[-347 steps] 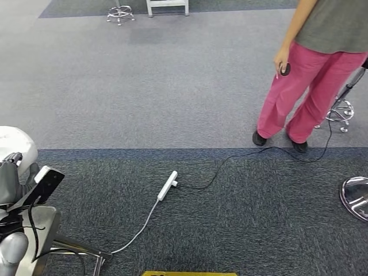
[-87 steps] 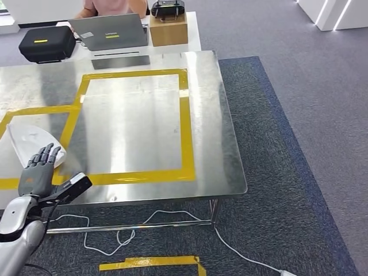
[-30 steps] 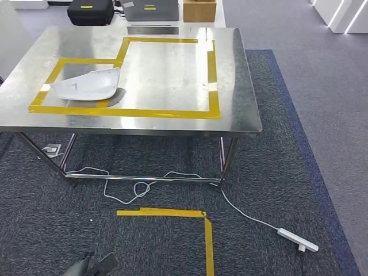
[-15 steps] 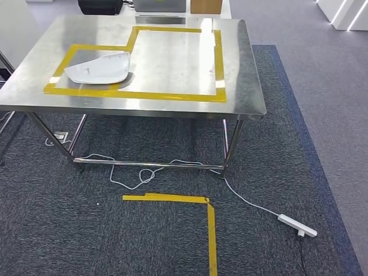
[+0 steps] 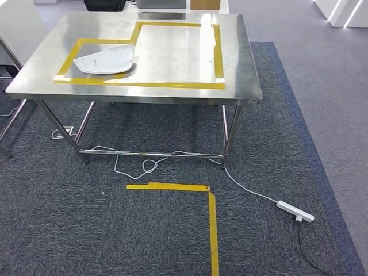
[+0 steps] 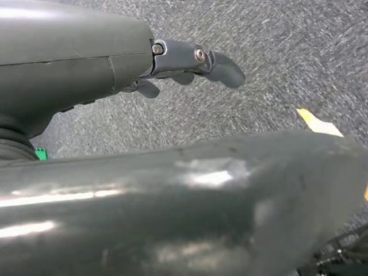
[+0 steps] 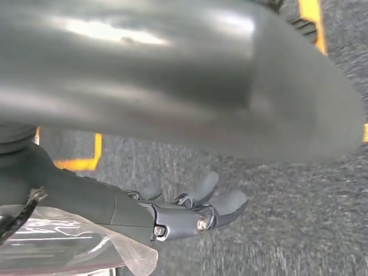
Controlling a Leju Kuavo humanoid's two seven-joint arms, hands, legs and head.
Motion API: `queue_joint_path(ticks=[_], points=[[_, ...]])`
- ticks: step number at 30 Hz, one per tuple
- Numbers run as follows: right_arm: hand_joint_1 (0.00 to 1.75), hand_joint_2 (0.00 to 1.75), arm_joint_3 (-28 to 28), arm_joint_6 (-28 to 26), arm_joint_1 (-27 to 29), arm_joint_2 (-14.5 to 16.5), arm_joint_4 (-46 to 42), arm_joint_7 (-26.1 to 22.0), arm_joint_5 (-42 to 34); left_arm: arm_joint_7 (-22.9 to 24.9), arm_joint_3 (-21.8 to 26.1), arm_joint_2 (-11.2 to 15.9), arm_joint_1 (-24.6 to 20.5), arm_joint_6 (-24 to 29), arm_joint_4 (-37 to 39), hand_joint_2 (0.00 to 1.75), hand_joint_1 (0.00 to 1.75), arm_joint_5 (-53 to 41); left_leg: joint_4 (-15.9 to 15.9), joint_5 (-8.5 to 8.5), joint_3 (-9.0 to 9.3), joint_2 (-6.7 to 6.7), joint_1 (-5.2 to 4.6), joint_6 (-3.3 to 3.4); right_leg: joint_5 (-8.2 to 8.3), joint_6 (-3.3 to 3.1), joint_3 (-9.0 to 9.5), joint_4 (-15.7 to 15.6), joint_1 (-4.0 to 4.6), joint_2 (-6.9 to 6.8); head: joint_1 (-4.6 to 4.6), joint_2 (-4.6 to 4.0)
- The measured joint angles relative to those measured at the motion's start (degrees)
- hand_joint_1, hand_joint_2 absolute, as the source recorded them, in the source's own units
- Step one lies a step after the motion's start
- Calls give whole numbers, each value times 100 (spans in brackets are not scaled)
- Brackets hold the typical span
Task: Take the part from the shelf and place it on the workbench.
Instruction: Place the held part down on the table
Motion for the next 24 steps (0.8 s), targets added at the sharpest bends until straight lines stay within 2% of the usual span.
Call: queue_joint_path(ticks=[1, 2, 3, 5, 6, 7, 8, 9, 10, 11, 12, 13, 14, 16, 17, 18, 19, 20, 21, 22, 23, 24], points=[[0, 0, -7, 0, 12, 0, -8, 3, -1, -2, 15, -3, -6, 7, 29, 0, 0, -3, 2, -7, -22, -8, 12, -37, 56, -29, -62, 12, -1, -16, 8, -1], [0, 0, -12, 1, 28, 0, -14, 5, -1, -2, 29, -5, -4, 9, 54, 0, 0, -8, 69, -125, -61, -14, 20, -74, 114, -74, -118, 12, -9, -33, 4, -1], [0, 0, -21, 1, 43, 0, -22, 6, 1, -2, 42, -9, 2, 11, 77, 0, 0, -13, 242, -362, -120, -20, 29, -108, 183, -113, -188, 11, -21, -52, -9, -1], [0, 0, -43, -1, 68, 0, -39, 8, 7, -1, 59, -21, 4, 12, 109, 0, 0, -31, 922, -1009, -265, -16, 54, -154, 310, -161, -368, 49, -19, -77, -34, -1], [0, 0, -52, -4, 77, 0, -47, 8, 10, -1, 64, -26, 1, 13, 118, 0, 0, -44, 1300, -1216, -312, -15, 62, -168, 369, -162, -473, 83, -13, -88, -40, -1], [0, 0, -59, -11, 82, -1, -56, 8, 12, 0, 67, -28, -5, 13, 123, 0, 0, -56, 1581, -1271, -307, -15, 64, -174, 425, -162, -572, 127, -8, -99, -38, -1], [0, 0, -63, -23, 86, -3, -69, 9, 13, 2, 70, -29, -12, 14, 127, 0, 0, -68, 1694, -1180, -228, -15, 64, -173, 476, -159, -680, 181, -4, -107, -39, -1], [0, 0, -66, -42, 88, -5, -90, 10, 13, 6, 73, -29, -16, 14, 129, 0, 0, -78, 1612, -1010, -62, -14, 63, -163, 526, -153, -790, 242, -2, -112, -39, -1], [0, 0, -69, -66, 91, -9, -118, 12, 13, 10, 74, -29, -19, 14, 130, 0, 0, -85, 1347, -860, 193, -15, 61, -141, 573, -143, -896, 304, 0, -112, -40, -1], [0, 0, -73, -93, 98, -11, -153, 16, 11, 14, 74, -29, -24, 14, 130, 0, 0, -91, 945, -812, 500, -14, 52, -111, 616, -124, -1004, 365, 8, -110, -42, -1], [0, 0, -78, -119, 109, -16, -189, 20, 10, 17, 74, -29, -29, 14, 130, 0, 0, -98, 531, -851, 781, -14, 44, -79, 658, -98, -1084, 411, 15, -109, -38, 0], [0, 0, -83, -142, 121, -25, -223, 23, 9, 18, 74, -31, -34, 13, 130, 0, 0, -103, 210, -933, 972, -15, 31, -50, 703, -68, -1139, 442, 19, -112, -36, 0], [0, 0, -89, -164, 134, -37, -255, 28, 5, 20, 74, -33, -37, 11, 130, 0, 0, -112, 21, -1002, 1057, -16, 16, -21, 754, -33, -1176, 453, 19, -116, -32, 1], [0, 0, -95, -201, 159, -67, -308, 40, -6, 34, 74, -50, -22, -4, 130, 0, 0, -127, -59, -947, 993, -3, 14, 52, 829, 41, -1225, 456, 6, -109, -33, -1], [0, 0, -94, -215, 174, -78, -338, 53, -12, 50, 75, -58, -14, -17, 129, 0, 0, -137, -71, -882, 931, 10, 20, 102, 745, 76, -1275, 508, -2, -91, -29, -1], [0, 0, -95, -228, 188, -89, -365, 63, -17, 66, 76, -65, -6, -30, 127, 0, 0, -146, -87, -810, 857, 24, 28, 147, 552, 108, -1344, 652, -10, -67, -24, -1], [0, 0, -97, -239, 198, -99, -387, 75, -23, 77, 77, -70, -3, -41, 125, 0, 0, -160, -91, -741, 776, 35, 32, 179, 264, 134, -1430, 907, -23, -45, -16, -1], [0, 0, -99, -248, 207, -108, -405, 84, -27, 87, 79, -71, 2, -54, 122, 0, 0, -173, -89, -669, 685, 38, 28, 199, -46, 161, -1521, 1258, -29, -32, -9, -1], [0, 0, -103, -257, 210, -118, -416, 87, -31, 96, 79, -77, 9, -68, 119, 0, 0, -184, -85, -592, 590, 43, 24, 203, -265, 183, -1585, 1638, -34, -25, -7, -1], [0, 0, -105, -265, 211, -127, -425, 89, -33, 105, 79, -84, 15, -85, 114, 0, 0, -192, -80, -511, 489, 48, 20, 200, -337, 199, -1600, 1940, -36, -23, -7, -1], [0, 0, -107, -272, 211, -134, -437, 89, -34, 115, 80, -92, 19, -102, 107, 0, 0, -195, -75, -431, 389, 52, 18, 192, -263, 208, -1542, 2095, -39, -22, -8, -1], [0, 0, -109, -277, 212, -141, -448, 89, -35, 125, 79, -99, 22, -115, 99, 0, 0, -196, -69, -353, 292, 54, 17, 179, -87, 210, -1393, 2056, -44, -21, -8, -1]])
